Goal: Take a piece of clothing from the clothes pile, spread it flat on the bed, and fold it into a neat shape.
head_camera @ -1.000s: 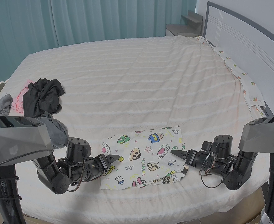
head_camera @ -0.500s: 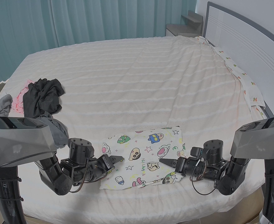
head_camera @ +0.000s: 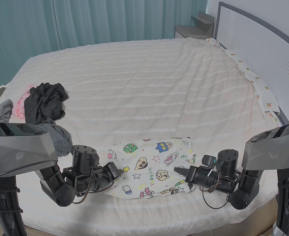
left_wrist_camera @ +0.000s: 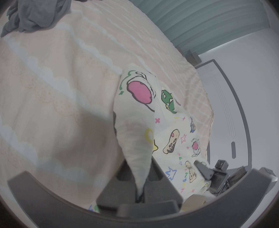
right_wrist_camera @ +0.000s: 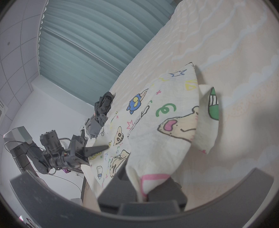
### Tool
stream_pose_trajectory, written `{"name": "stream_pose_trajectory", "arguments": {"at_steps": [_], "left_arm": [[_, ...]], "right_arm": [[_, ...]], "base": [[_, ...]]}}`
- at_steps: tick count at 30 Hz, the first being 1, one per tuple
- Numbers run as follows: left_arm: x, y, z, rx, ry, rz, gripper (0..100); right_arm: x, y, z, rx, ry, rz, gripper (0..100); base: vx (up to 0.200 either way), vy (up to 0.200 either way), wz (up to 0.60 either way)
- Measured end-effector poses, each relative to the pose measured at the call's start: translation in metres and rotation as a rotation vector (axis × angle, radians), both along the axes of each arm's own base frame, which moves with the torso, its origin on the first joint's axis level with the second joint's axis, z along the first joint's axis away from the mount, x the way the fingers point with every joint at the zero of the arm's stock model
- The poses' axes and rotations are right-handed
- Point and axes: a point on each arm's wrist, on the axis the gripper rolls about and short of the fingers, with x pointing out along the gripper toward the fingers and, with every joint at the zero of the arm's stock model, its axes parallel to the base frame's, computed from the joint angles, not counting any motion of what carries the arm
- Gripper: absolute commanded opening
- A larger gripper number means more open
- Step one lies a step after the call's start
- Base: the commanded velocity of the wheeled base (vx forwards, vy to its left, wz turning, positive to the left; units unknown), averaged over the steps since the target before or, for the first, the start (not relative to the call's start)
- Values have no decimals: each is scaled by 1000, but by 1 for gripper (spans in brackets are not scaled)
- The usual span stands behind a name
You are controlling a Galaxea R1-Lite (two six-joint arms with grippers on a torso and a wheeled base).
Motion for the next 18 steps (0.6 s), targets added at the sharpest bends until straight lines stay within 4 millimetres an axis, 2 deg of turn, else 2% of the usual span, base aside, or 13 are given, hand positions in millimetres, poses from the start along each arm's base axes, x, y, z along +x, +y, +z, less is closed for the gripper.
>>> {"name": "stream_pose_trajectory", "arguments": {"at_steps": [10, 18], "left_arm": [[0, 1, 18, -54, -28, 70, 0], [-2, 2, 22, -57, -36, 72, 0]], "right_arm": [[-4, -2, -2, 4, 29, -6, 0], [-5, -2, -1, 8, 34, -9, 0]], "base": [[0, 0, 0], [0, 0, 0]]}}
